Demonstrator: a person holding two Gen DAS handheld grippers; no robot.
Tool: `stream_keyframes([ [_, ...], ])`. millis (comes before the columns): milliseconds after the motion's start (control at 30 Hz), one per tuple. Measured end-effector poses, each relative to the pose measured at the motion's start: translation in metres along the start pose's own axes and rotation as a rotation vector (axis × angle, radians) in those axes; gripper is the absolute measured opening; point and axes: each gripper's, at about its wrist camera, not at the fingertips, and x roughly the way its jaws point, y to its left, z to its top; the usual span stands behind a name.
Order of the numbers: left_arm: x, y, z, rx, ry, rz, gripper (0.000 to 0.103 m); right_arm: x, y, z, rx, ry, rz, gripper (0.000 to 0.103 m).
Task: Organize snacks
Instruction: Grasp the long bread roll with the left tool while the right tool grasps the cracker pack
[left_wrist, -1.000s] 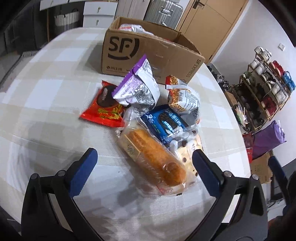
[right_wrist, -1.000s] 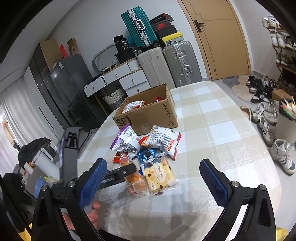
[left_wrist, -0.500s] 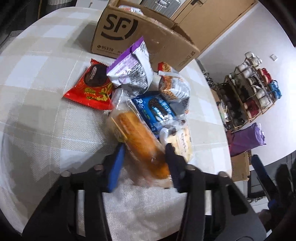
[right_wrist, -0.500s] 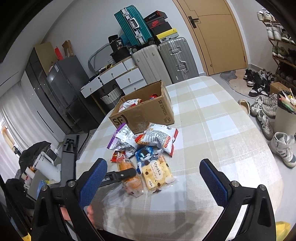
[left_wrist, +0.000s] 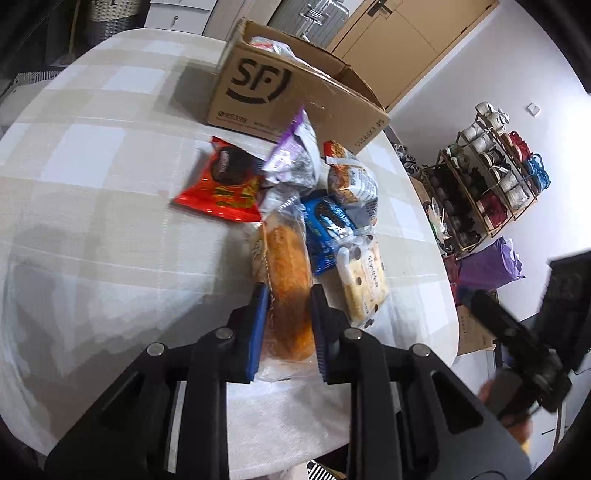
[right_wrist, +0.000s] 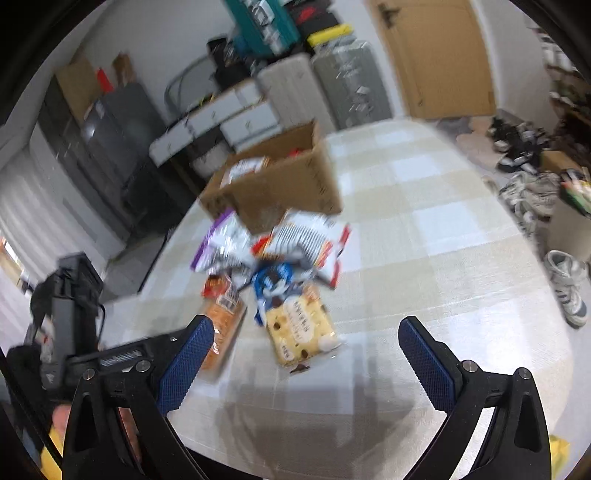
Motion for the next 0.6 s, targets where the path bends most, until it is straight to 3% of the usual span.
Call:
stream_keyframes([
  [200,-0.019,0.019,-0.005,0.007,-0.007,0.003,0.017,0.049,0.016,0.005,-0.144,0.111,-0.080,0.102],
  [400,-0.027,0.032,-0.008,-0.007,0.000,0.000,0.017,0.086,0.029,0.003,-0.262,0.156,-0.187,0.102],
  [600,-0.020,0.029,-0.012,0.002,0.027,0.015,0.016,0.103,0.038,0.003,-0.352,0.166,-0.177,0.102],
])
